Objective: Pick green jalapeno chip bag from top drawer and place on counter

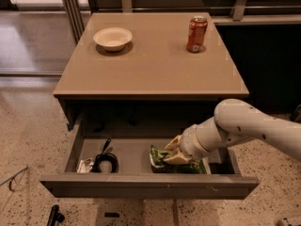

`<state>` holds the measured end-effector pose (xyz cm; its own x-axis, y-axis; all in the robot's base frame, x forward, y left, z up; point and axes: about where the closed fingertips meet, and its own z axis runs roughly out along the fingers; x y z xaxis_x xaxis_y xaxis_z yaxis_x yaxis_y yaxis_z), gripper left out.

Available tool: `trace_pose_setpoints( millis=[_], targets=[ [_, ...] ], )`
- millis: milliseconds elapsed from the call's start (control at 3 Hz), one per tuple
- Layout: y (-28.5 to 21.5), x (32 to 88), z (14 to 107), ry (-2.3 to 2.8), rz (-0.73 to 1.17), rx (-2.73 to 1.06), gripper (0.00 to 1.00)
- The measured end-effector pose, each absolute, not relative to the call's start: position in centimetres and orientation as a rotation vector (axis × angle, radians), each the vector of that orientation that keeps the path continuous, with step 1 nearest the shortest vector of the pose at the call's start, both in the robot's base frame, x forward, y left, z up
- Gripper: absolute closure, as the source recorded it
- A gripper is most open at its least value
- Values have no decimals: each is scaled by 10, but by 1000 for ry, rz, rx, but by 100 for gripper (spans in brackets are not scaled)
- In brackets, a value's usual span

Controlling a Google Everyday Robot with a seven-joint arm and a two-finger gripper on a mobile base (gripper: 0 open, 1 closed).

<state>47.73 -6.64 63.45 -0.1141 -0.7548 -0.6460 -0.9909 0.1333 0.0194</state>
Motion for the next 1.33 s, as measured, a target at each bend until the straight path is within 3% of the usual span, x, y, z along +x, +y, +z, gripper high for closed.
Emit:
trace_pose_setpoints(
  millis=[333,1333],
  targets=[
    [-66,477,635,1927,634,-1673,100],
    [-52,468,797,1710,539,-1621,100]
  ],
)
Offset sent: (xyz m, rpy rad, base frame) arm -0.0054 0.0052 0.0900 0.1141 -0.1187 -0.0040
